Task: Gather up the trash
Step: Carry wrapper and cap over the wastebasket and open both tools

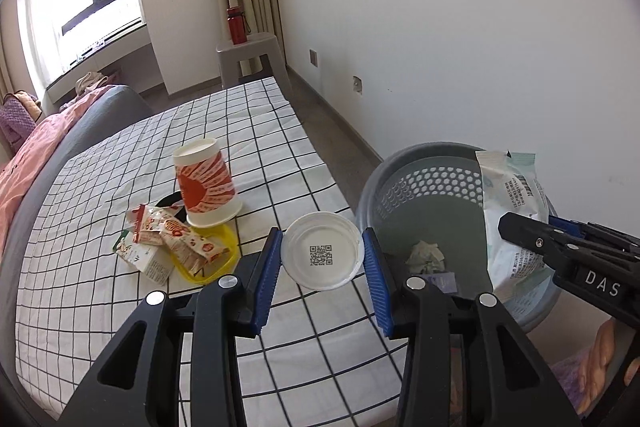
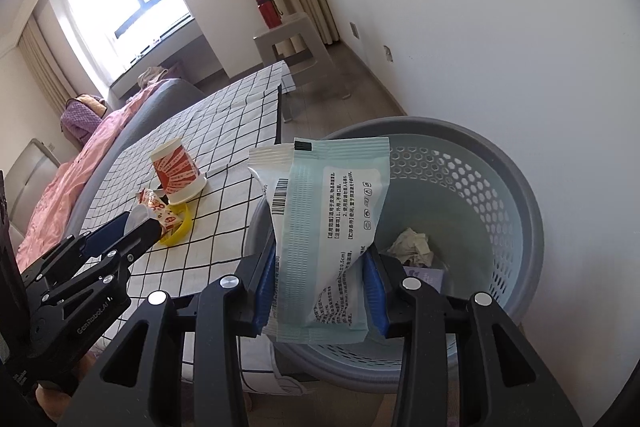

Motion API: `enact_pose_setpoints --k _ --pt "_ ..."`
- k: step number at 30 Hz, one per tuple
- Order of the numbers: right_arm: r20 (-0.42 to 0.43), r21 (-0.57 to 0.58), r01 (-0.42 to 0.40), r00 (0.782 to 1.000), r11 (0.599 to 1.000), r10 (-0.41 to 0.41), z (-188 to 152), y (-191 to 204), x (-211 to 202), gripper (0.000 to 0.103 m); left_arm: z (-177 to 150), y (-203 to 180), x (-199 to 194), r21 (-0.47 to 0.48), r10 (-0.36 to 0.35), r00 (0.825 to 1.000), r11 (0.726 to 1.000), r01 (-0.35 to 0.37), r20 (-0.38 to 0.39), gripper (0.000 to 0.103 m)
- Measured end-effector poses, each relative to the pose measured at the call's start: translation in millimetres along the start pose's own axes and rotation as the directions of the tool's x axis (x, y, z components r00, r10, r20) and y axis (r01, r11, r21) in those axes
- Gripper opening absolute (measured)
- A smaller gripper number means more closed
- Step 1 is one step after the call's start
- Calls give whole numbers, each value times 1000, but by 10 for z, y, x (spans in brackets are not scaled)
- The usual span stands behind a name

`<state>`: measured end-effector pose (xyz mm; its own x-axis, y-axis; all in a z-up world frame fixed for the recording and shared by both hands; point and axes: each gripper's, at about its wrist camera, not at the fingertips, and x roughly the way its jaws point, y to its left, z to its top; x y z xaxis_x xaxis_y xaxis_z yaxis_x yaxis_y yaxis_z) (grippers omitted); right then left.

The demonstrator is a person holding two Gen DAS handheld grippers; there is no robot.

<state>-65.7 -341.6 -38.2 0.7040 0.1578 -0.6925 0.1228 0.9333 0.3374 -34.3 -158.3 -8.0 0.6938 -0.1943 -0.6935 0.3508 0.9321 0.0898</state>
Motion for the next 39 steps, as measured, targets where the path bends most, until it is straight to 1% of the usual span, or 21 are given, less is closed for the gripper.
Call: enact_pose_setpoints --k 9,18,24,25,26,27,28,30,39 --pt "-7 55 39 999 998 -39 12 -391 -6 38 165 -396 258 56 -41 999 998 41 -6 39" --pt "-32 120 78 997 990 -74 34 -715 46 39 275 -715 521 92 -104 994 990 107 -38 39" --pt "-26 139 87 996 986 -84 28 -800 7 40 325 -845 566 112 -118 992 986 122 -35 40" --pt "-21 139 87 996 987 -84 29 -803 -5 41 324 -858 566 116 -117 993 986 120 -36 41" --pt "-15 139 86 996 986 -85 31 -806 -19 43 321 -866 567 117 -116 993 986 120 -36 48" --pt "-8 142 87 996 986 -87 34 -808 -30 50 316 -870 567 117 -116 993 986 119 -35 56" --pt "-1 145 87 996 986 -88 35 -807 -42 58 310 -869 563 118 -116 993 986 119 -33 58" --pt "5 149 86 996 985 -88 38 -817 -60 61 297 -874 557 122 -110 994 986 113 -29 59" --pt "0 148 87 996 985 -88 64 -809 -34 61 274 -833 546 110 -105 994 988 108 -35 61"
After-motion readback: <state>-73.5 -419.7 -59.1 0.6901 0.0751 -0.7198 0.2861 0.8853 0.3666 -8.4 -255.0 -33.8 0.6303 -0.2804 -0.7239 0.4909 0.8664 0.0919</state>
